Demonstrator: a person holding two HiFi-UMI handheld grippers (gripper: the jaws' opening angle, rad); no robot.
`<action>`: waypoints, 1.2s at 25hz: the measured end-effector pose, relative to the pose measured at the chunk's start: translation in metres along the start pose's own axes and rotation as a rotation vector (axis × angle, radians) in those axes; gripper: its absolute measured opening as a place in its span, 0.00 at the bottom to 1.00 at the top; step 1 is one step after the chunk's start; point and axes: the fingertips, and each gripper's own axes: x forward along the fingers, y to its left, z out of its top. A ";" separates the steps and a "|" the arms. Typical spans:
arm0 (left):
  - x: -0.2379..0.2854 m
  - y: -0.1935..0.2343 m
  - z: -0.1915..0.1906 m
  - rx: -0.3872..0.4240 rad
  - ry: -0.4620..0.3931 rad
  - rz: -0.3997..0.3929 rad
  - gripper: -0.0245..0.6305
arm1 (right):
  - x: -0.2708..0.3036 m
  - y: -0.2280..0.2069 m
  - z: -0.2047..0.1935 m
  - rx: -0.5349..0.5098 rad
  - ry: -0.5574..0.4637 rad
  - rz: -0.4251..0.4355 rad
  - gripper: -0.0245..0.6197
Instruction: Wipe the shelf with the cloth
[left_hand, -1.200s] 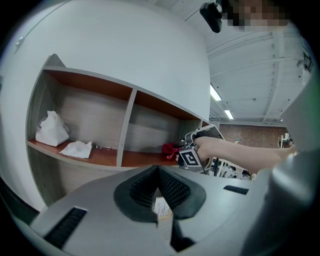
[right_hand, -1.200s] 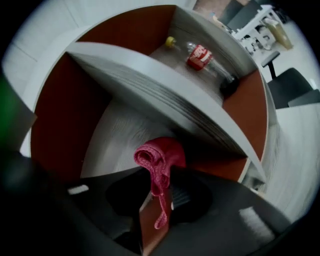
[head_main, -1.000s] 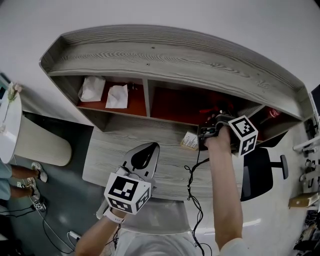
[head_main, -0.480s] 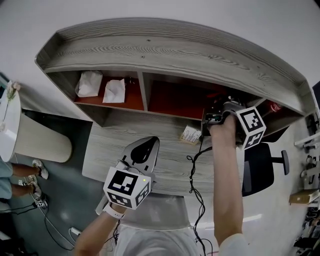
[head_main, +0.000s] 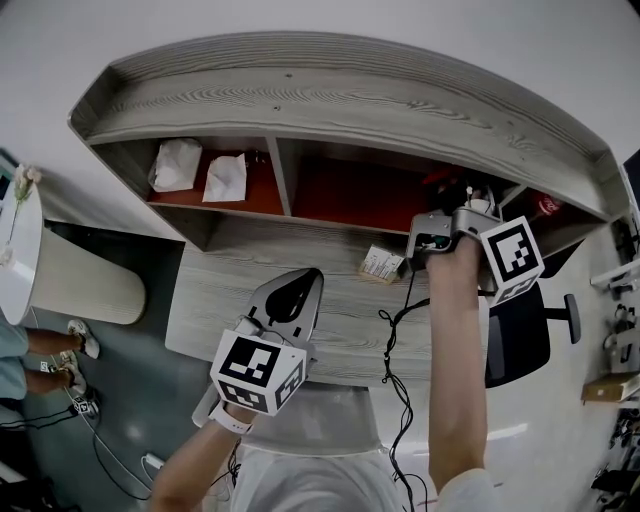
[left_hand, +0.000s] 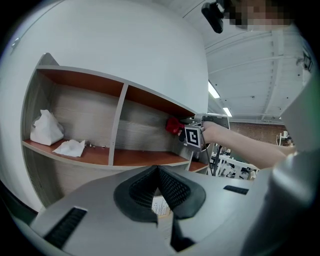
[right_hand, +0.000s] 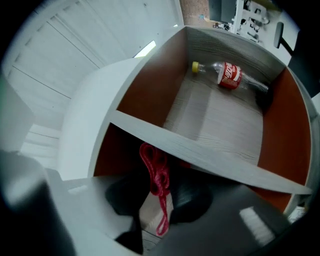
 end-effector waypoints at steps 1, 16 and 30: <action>0.000 -0.001 0.000 0.001 0.000 -0.001 0.05 | -0.003 0.003 0.001 -0.001 -0.001 0.005 0.20; -0.004 -0.004 -0.005 -0.004 0.004 0.010 0.05 | -0.040 -0.074 -0.026 0.107 0.048 -0.178 0.20; -0.002 -0.010 -0.006 -0.005 0.005 -0.003 0.05 | -0.082 -0.116 -0.043 0.226 0.055 -0.293 0.20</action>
